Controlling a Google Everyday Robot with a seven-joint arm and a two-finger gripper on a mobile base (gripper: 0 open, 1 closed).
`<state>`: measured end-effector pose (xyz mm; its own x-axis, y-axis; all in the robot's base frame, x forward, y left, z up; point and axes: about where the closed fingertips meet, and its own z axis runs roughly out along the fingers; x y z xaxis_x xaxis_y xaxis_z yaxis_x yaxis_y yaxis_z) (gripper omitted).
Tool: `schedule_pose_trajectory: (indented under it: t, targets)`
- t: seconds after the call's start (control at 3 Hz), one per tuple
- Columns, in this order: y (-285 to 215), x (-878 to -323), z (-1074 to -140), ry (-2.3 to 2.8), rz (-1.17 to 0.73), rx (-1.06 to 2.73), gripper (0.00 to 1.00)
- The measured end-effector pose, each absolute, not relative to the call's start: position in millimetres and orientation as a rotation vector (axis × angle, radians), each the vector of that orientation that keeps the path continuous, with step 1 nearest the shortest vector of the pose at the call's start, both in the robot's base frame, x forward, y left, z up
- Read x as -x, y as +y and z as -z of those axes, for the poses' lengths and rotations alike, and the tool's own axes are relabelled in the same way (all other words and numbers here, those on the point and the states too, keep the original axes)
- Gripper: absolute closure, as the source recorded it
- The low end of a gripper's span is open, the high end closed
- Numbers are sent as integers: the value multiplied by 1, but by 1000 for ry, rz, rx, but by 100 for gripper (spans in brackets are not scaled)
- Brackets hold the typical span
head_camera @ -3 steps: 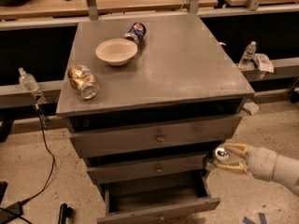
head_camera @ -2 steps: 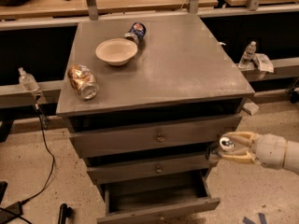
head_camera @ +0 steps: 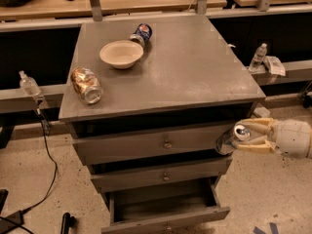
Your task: Pick redbull can from bottom drawer and place on counter
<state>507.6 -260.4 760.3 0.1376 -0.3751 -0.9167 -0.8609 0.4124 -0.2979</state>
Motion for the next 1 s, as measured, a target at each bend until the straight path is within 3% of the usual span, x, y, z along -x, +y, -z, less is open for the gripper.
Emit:
schedule_pose_trajectory:
  t: [1.0]
  targets:
    - [-246,-538,-882,1481,-483,1225,100]
